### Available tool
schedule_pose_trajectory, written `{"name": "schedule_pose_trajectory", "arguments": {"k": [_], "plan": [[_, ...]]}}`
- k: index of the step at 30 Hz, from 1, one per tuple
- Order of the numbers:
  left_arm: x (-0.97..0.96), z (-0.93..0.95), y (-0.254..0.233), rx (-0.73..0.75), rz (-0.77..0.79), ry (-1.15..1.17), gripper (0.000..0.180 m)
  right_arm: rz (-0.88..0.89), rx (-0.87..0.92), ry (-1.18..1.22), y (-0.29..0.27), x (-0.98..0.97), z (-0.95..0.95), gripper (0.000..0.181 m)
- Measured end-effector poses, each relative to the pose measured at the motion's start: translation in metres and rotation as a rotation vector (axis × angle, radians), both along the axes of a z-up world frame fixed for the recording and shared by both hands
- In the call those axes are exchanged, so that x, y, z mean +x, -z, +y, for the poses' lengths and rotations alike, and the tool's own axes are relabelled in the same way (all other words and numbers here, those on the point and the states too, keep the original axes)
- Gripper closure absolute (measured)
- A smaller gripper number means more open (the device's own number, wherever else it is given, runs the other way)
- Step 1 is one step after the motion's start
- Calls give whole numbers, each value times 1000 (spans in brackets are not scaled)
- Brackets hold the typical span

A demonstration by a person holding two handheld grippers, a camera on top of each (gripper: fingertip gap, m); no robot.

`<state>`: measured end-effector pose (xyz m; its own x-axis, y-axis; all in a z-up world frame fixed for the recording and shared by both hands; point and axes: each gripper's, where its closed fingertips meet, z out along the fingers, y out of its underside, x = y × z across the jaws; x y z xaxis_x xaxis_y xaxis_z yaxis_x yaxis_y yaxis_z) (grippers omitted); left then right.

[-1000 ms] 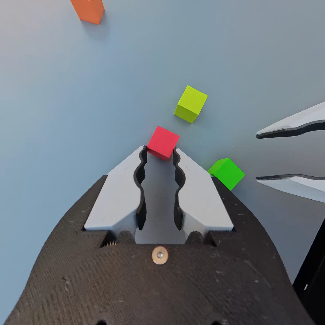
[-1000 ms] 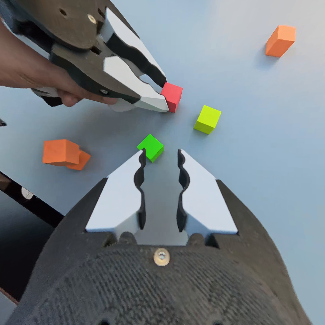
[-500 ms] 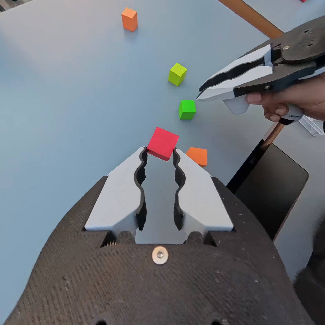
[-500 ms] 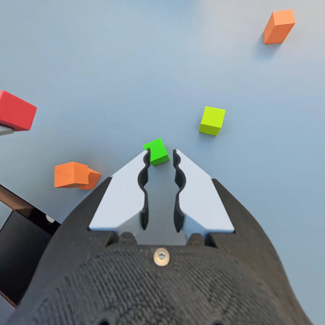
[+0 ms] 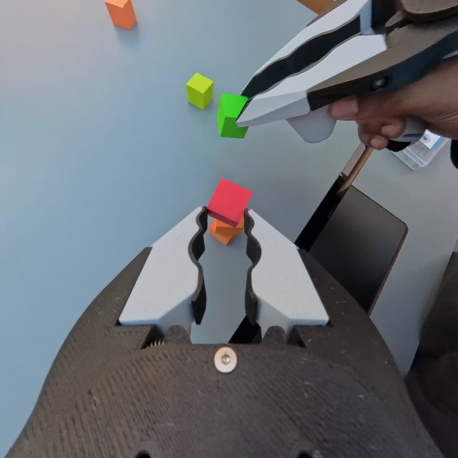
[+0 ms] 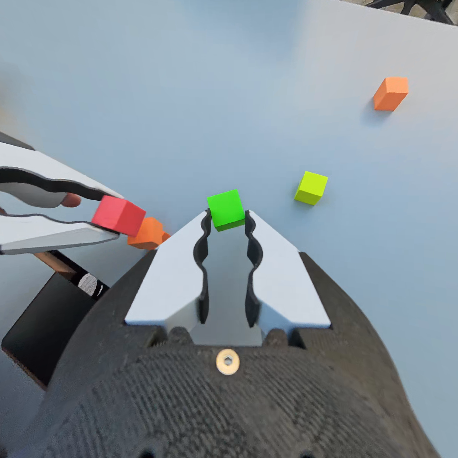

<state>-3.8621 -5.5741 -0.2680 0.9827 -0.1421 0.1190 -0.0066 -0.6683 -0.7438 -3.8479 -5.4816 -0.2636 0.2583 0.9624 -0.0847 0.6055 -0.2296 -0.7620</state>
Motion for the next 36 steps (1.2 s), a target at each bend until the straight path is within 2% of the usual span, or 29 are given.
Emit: {"name": "schedule_pose_trajectory", "arguments": {"k": [8,12,18,22,29,33,36], "plan": [[1,0,12,-26,26,19,153,75,-22,-89,-27,13,-42,155],[3,-5,19,-41,-3,14,141,133,-57,-175,-41,1,-61,155],[0,-17,23,-57,-8,-27,136,135,-113,-297,-36,-11,-81,155],[-10,-25,26,-66,-16,-73,135,74,-99,-356,-18,-14,-89,154],[-44,-18,17,-18,-61,-121,131,66,-30,-337,-25,0,-70,128],[-82,1,14,-4,-43,-165,131,-2,0,-276,-6,26,-37,130],[-103,31,8,7,2,-161,132,-3,-22,-145,4,31,6,134]]}}
